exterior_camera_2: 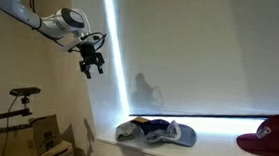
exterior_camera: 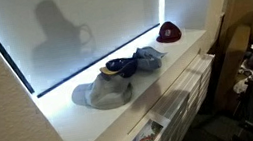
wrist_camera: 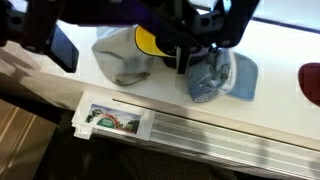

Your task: Move the cap on the windowsill to the left

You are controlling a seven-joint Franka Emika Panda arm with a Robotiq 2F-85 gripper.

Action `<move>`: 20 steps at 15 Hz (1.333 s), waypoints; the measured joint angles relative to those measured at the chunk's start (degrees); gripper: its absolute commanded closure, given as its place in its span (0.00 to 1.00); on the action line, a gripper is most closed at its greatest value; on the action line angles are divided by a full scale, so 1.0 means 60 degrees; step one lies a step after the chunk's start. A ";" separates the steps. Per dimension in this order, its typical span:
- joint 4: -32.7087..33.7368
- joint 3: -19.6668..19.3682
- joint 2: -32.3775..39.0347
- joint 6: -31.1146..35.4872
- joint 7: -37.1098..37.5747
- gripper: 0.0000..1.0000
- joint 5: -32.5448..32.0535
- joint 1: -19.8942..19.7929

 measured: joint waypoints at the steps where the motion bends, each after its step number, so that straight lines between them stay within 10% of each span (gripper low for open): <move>1: 0.0000 0.0000 0.0000 0.0000 0.0000 0.00 0.0000 0.0000; 8: -0.0467 -0.0993 -0.0095 -0.0006 0.0473 0.00 0.0367 -0.0210; 15: -0.2758 -0.3127 -0.0800 0.1733 0.0597 0.00 0.0308 -0.2004; 20: -0.3964 -0.3186 -0.1676 0.2842 0.2427 0.00 0.0336 -0.2666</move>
